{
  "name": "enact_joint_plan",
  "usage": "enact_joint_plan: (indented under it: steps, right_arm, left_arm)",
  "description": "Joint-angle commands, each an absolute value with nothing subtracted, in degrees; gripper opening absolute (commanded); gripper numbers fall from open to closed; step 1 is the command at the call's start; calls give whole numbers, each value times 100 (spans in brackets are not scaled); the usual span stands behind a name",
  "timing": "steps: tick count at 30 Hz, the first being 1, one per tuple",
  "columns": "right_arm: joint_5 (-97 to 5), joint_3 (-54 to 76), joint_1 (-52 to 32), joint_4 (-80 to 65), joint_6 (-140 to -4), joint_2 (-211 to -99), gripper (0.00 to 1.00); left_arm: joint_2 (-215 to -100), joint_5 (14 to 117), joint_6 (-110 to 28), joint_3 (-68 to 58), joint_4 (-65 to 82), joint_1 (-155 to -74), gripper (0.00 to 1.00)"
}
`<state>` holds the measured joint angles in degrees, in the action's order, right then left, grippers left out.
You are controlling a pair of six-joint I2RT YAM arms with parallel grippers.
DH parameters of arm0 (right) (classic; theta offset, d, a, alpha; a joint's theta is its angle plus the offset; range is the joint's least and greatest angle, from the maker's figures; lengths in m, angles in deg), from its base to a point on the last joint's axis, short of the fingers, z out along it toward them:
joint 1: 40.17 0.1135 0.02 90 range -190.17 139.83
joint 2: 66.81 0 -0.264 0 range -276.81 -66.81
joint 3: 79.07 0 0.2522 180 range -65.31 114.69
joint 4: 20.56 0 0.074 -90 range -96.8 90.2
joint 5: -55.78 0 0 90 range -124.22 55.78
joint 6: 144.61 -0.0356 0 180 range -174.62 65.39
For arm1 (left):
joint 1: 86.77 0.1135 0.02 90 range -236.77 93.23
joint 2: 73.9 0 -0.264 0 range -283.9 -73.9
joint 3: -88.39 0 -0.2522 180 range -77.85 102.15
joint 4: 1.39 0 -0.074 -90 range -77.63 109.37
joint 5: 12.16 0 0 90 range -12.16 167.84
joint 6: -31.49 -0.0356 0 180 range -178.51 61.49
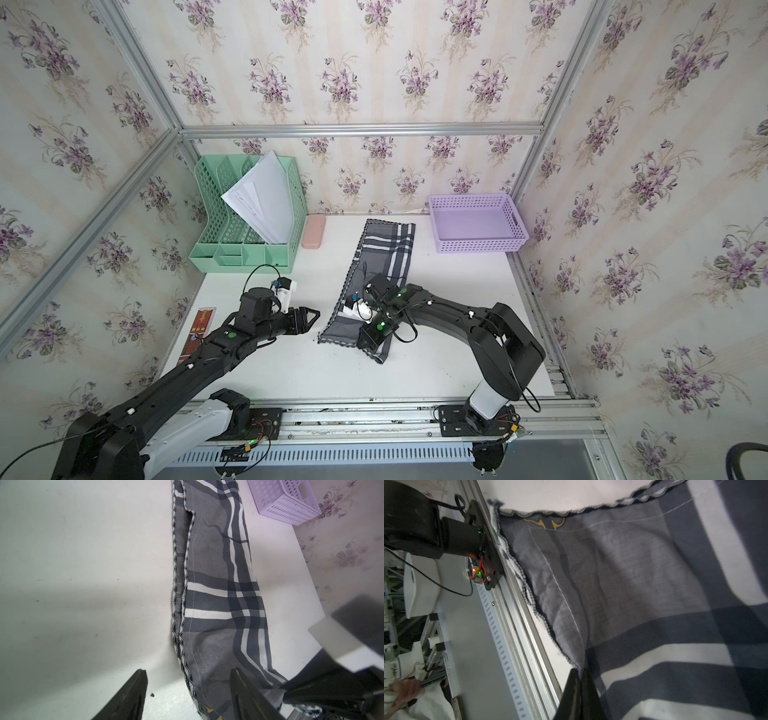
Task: Roll up the pillowcase
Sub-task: Roll the pillowcase at the center of the board.
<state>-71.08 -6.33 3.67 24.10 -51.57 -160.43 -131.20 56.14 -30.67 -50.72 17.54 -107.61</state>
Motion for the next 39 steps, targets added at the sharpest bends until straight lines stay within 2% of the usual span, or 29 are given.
enact_joint_plan:
  steps: [1, 10, 17, 29, 37, 39]
  right_arm:
    - [-7701, -510, -72, 2414, -4936, -16202, 0]
    - [-7550, 458, -681, 2945, -4565, -17371, 0]
    - [-7477, 674, -819, 2860, -4600, -17601, 0]
    - [-7660, 570, -817, 2673, -4591, -17666, 0]
    - [-7430, 622, -815, 2433, -4843, -17657, 0]
    - [-7285, 656, -811, 2401, -4927, -17667, 0]
  left_arm:
    - [-13362, 5404, -3357, -5084, 713, -10810, 69]
    - [-13831, 5159, -3854, -4961, 22, -10830, 73]
    - [-14206, 4547, -3801, -5243, -509, -10838, 76]
    - [-15825, 4528, -4089, -4702, -948, -10856, 77]
    - [-16406, 4217, -4146, -4650, -1255, -10858, 56]
    - [-16458, 4260, -4155, -4660, -1244, -10849, 44]
